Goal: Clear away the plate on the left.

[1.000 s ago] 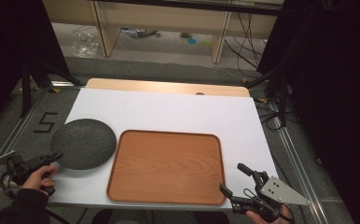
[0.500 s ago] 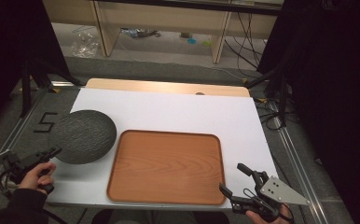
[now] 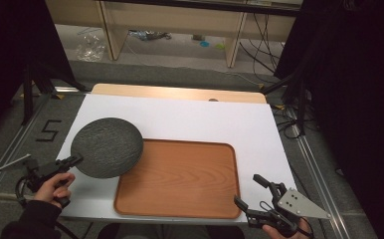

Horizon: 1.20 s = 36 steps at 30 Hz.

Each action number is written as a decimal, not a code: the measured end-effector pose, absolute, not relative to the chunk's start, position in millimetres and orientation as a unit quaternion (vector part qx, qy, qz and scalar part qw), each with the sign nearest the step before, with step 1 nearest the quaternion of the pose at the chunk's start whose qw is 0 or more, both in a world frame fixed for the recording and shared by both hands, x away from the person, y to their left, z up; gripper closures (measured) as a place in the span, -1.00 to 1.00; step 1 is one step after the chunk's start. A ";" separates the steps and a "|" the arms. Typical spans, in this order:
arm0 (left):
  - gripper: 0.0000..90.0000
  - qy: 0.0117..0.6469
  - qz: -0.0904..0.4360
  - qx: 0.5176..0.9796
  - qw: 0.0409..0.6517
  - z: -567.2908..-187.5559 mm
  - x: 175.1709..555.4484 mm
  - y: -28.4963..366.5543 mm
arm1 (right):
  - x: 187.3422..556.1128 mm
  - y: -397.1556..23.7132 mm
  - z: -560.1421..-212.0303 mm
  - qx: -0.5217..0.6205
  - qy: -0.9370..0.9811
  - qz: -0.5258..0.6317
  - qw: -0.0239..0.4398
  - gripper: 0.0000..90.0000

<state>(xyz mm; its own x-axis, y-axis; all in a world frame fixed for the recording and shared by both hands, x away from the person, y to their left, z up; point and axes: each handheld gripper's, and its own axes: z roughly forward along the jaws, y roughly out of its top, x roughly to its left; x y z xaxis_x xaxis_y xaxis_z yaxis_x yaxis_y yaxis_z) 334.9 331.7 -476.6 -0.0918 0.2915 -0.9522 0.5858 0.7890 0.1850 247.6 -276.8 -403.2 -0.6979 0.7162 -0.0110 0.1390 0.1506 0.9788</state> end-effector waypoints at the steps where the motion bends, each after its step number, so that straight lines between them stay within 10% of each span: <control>1: 0.88 0.726 -0.123 0.305 0.604 -476.4 335.1 329.6 | 247.2 -276.9 -402.8 0.299 0.718 0.577 0.248 -0.63; 36: 0.86 0.665 -0.200 0.431 0.576 -475.8 341.4 223.7 | 248.0 -275.4 -404.0 0.299 0.715 0.582 0.247 -0.64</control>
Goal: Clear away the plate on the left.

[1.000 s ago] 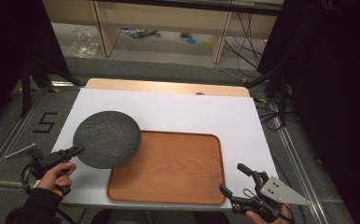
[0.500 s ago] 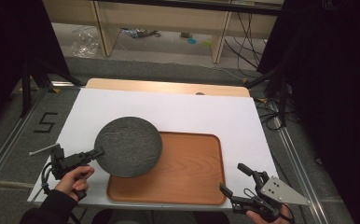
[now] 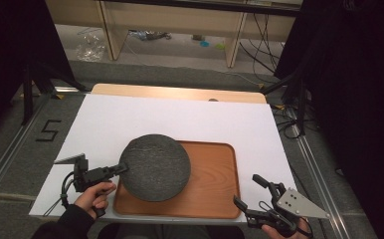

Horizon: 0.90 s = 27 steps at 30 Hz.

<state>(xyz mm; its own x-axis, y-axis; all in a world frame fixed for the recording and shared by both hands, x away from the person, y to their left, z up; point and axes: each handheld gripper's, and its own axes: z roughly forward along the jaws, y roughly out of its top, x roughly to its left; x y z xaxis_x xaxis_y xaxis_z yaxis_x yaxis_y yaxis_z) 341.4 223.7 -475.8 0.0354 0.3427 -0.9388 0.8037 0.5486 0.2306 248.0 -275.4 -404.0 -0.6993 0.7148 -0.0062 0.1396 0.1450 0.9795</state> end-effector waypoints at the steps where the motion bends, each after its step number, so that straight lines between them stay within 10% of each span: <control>1: 0.86 0.665 -0.201 0.439 0.569 -475.6 341.8 222.1 | 248.0 -275.5 -404.1 0.299 0.715 0.581 0.247 -0.63; 27: 0.91 0.633 -0.168 0.558 0.508 -481.9 350.9 173.1 | 247.2 -275.2 -403.4 0.295 0.717 0.581 0.246 -0.63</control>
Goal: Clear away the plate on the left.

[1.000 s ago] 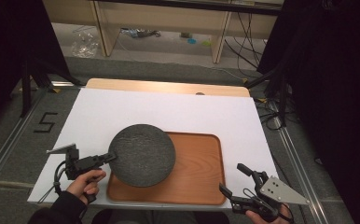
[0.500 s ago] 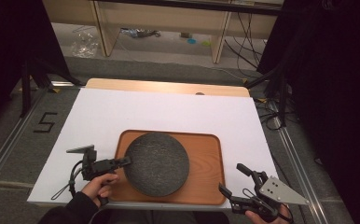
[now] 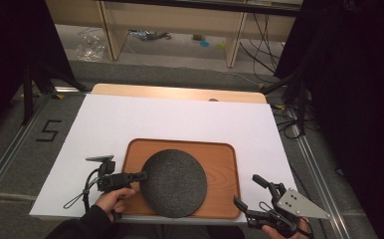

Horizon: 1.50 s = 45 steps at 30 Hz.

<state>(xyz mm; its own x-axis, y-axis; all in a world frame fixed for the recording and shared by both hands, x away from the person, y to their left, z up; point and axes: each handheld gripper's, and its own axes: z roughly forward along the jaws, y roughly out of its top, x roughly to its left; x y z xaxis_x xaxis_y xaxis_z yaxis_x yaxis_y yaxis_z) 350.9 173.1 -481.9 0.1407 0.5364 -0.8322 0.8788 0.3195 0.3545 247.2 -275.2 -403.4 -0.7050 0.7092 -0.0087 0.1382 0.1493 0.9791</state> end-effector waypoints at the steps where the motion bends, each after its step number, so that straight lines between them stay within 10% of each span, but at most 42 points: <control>1: 0.92 0.626 -0.161 0.569 0.508 -482.3 352.3 173.3 | 247.7 -275.2 -403.5 0.295 0.717 0.582 0.246 -0.63; 31: 0.71 0.597 -0.174 0.653 0.432 -490.2 350.2 154.6 | 247.8 -274.5 -404.5 0.297 0.721 0.579 0.239 -0.63; 45: 0.29 0.588 -0.174 0.680 0.403 -489.3 350.9 147.3 | 247.5 -274.8 -404.5 0.296 0.718 0.580 0.244 -0.62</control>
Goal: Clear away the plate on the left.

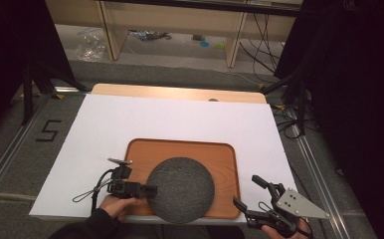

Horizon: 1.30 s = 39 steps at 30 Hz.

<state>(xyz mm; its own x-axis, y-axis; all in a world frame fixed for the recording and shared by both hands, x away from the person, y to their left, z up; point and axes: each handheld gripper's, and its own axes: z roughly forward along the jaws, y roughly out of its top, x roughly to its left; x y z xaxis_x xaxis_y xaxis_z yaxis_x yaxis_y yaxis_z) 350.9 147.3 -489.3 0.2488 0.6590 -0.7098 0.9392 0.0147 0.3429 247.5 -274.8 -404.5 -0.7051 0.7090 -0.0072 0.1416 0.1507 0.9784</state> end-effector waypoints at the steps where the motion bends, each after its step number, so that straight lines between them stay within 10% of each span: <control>1: 0.24 0.594 -0.177 0.674 0.403 -488.2 350.5 146.5 | 247.3 -274.8 -404.5 0.297 0.718 0.581 0.244 -0.62; 14: -0.28 0.585 -0.140 0.692 0.399 -475.7 353.4 153.8 | 247.2 -274.7 -404.3 0.294 0.717 0.583 0.244 -0.62; 39: -0.50 0.543 -0.030 0.690 0.478 -443.0 347.1 166.6 | 247.2 -274.7 -404.3 0.296 0.716 0.583 0.245 -0.63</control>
<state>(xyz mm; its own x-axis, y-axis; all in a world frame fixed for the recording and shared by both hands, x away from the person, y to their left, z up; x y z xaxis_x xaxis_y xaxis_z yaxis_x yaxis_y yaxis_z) 347.1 166.6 -443.0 0.4088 0.7210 -0.5595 0.7775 0.0458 0.6272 247.2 -274.7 -404.3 -0.7051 0.7091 -0.0058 0.1390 0.1462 0.9794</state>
